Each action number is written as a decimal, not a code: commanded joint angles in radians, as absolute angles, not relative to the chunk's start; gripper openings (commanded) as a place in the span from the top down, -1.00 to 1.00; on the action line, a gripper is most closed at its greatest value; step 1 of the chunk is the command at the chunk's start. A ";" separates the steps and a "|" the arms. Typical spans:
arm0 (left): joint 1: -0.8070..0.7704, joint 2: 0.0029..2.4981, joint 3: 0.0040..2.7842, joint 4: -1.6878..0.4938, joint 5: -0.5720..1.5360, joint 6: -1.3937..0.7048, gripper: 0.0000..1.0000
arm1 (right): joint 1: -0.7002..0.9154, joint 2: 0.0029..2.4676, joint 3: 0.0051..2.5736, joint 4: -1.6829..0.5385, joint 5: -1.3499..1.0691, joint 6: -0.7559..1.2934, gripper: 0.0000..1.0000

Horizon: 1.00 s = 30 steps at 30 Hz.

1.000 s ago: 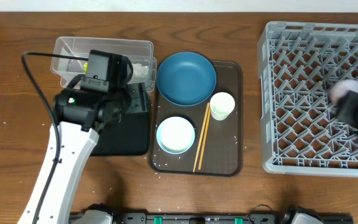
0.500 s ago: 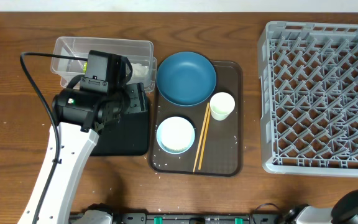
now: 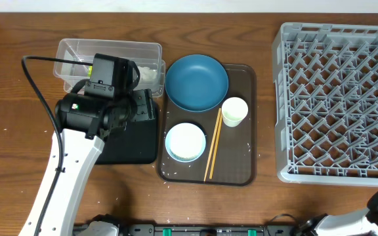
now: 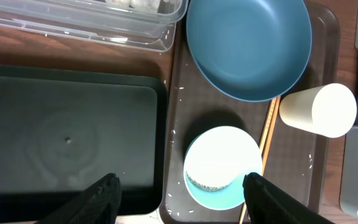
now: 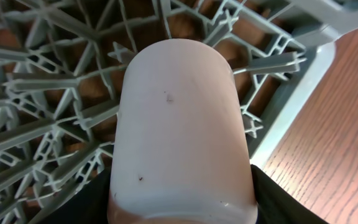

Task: Sort waste into correct bins and load items into the dishwasher rack
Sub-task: 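Withdraw the right gripper from the dish rack, then grasp the white paper cup with the left gripper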

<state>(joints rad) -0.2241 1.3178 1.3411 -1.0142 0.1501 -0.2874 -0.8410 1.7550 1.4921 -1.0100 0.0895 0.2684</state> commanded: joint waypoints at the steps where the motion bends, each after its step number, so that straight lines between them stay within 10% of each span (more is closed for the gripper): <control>1: -0.220 1.319 1.346 -1.017 0.138 -0.278 -0.33 | -0.852 1.766 1.505 -1.008 0.041 0.284 -0.54; 5: -0.220 1.319 1.346 -1.017 0.138 -0.278 -0.34 | -0.852 1.763 1.505 -0.980 -0.068 0.284 -0.99; 30: -0.538 1.635 1.346 -0.595 0.210 -0.278 -0.48 | -0.449 1.507 1.522 -1.198 -0.275 0.113 -0.95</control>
